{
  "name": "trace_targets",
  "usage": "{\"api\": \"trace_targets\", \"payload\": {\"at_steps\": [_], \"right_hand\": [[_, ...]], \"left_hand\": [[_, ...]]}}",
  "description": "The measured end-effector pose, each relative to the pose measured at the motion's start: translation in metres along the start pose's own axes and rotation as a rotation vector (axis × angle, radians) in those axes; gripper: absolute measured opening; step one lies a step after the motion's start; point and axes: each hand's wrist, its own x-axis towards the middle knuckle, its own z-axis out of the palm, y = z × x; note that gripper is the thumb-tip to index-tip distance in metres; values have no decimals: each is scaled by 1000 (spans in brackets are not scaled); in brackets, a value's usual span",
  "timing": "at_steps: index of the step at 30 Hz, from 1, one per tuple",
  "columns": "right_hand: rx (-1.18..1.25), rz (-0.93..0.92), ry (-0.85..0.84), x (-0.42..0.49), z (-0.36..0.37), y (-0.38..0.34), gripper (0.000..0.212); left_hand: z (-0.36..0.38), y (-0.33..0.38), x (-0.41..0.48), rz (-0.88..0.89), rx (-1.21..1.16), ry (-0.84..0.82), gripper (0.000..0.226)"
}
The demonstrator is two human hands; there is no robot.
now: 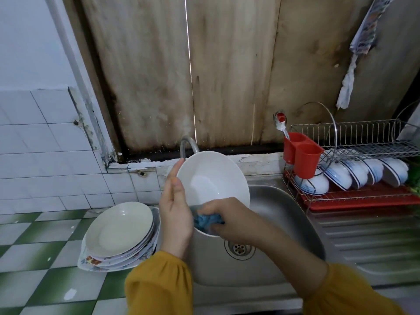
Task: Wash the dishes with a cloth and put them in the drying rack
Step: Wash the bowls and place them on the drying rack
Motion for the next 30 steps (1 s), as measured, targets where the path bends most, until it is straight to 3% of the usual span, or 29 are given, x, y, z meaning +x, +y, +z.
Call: {"api": "trace_targets", "payload": {"at_steps": [2,3,5,6,7,9,11,12,13,15,17,18,20,23,25,26,28,29,30], "right_hand": [[-267,98,54,3,-4,12,38],[-315,154,204,7,-7,14,38],[-235,132,550,19,-5,18,35],[-147,60,643,24,-2,17,35],[-63,-22,641,26,3,13,35],[44,-132,331,21,14,7,36],[-24,-133,-4,16,17,15,38],[-146,-111,-55,17,16,25,40],[-263,-69,-9,19,15,33,41],[-371,-70,375,27,12,40,43],[-142,-127,582,29,16,25,43],[-11,-169,538,27,19,15,45],[155,-204,272,16,24,5,47],[-29,-111,-109,1,18,15,42],[-263,35,-46,0,8,25,41],[-322,46,114,2,6,29,41],[-213,-22,469,7,8,25,41],[-90,-45,539,7,13,20,42],[29,-45,481,4,15,14,41]], "left_hand": [[-4,-3,3,1,7,-41,34],[-4,-5,2,-5,9,-83,36],[1,-9,-4,-5,47,-168,39],[3,-9,-6,9,76,-194,40],[4,-8,-7,28,91,-206,39],[-1,-7,-3,22,75,-169,37],[-12,-9,3,-12,29,-103,36],[-17,-9,3,-10,30,-96,36],[-18,-9,1,-4,48,-109,33],[-13,-12,-7,-18,76,-149,31],[-6,-11,-12,-20,86,-160,35],[-5,-9,-12,-2,96,-157,35],[-10,-5,-8,7,84,-139,30],[-22,-5,-6,-50,-11,-85,30],[-21,-6,-13,-46,3,-90,32],[-17,-8,-17,-50,11,-108,33],[-7,-10,-24,-54,31,-163,31],[-2,-10,-26,-33,59,-185,33],[1,-10,-26,-13,80,-195,35]]}}
